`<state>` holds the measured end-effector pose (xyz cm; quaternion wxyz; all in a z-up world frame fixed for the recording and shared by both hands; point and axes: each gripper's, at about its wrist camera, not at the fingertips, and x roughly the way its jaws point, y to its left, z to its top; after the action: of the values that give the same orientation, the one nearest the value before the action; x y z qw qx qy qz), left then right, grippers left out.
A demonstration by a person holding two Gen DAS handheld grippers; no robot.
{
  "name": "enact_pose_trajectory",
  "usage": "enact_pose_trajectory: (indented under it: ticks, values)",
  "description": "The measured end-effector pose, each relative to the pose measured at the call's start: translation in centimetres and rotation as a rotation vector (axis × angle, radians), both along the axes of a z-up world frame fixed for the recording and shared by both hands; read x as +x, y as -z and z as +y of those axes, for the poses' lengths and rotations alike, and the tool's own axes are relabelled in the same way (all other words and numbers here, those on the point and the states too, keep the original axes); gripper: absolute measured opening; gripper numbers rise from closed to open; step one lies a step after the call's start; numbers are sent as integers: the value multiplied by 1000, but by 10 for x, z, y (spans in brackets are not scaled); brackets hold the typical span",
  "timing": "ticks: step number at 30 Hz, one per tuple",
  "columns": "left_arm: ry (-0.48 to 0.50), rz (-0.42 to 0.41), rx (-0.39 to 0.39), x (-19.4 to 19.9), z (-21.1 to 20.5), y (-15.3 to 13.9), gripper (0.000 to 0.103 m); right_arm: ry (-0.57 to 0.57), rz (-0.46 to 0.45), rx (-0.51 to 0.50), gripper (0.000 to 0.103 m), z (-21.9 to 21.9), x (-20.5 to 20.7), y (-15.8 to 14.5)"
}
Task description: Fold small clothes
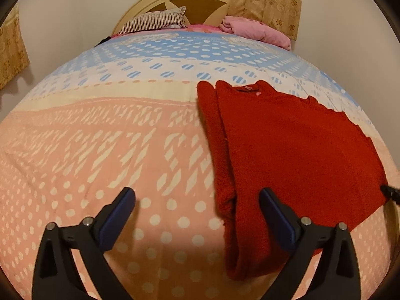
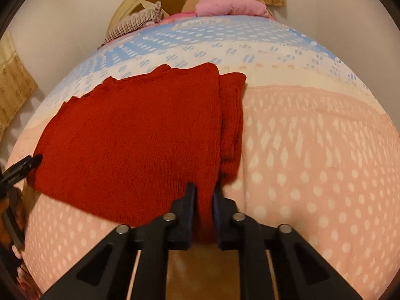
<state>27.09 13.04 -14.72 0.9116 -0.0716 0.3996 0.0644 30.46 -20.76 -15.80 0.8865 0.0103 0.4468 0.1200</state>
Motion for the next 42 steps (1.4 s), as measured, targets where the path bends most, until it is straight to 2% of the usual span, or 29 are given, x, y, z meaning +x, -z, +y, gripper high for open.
enact_pose_trajectory:
  ticks: [5, 7, 9, 10, 12, 15, 18, 20, 21, 23, 27, 31, 33, 39, 42]
  values:
    - [-2, 6, 0, 1, 0, 1, 103, 7, 21, -4, 11, 0, -2, 1]
    - [-3, 5, 5, 1, -1, 1, 103, -6, 5, -55, 11, 7, -3, -3]
    - [-3, 6, 5, 1, -1, 2, 103, 9, -14, -61, 14, 10, -3, -12]
    - [-2, 8, 3, 1, -1, 2, 103, 23, -26, -49, 18, 9, -1, -18]
    - [-1, 16, -7, 2, 0, 3, 103, 40, -80, -9, 48, 8, 2, -32]
    - [0, 22, -20, 2, 1, 4, 103, 18, -118, 60, 49, 16, 10, -44]
    - [-2, 17, -22, 2, 1, 3, 103, -59, -76, 63, 49, 39, 23, -34]
    - [-2, 10, -27, 1, 3, 1, 103, -25, -20, 0, 49, 43, 30, -17]
    - [0, 1, -32, 1, 4, -1, 103, -13, 28, 10, 49, 41, 33, -4]
    - [-7, -23, -34, 2, 9, -5, 103, -25, -5, 3, 49, 41, 23, 4]
    - [-26, -33, -29, 13, 14, -7, 103, -66, -38, -111, 49, 51, -1, 8]
    - [-11, -17, -8, 18, 7, -2, 103, -29, -37, -114, 49, 51, -1, -2]
    - [-7, -24, 1, 16, 6, -3, 103, -39, -70, -118, 49, 60, -6, -10]
    - [-6, -12, -8, 18, 7, -1, 103, -279, -223, -146, 49, 133, -46, -27]
    - [-4, -11, 2, 19, 5, -1, 103, -347, -247, -185, 53, 164, -53, -26]
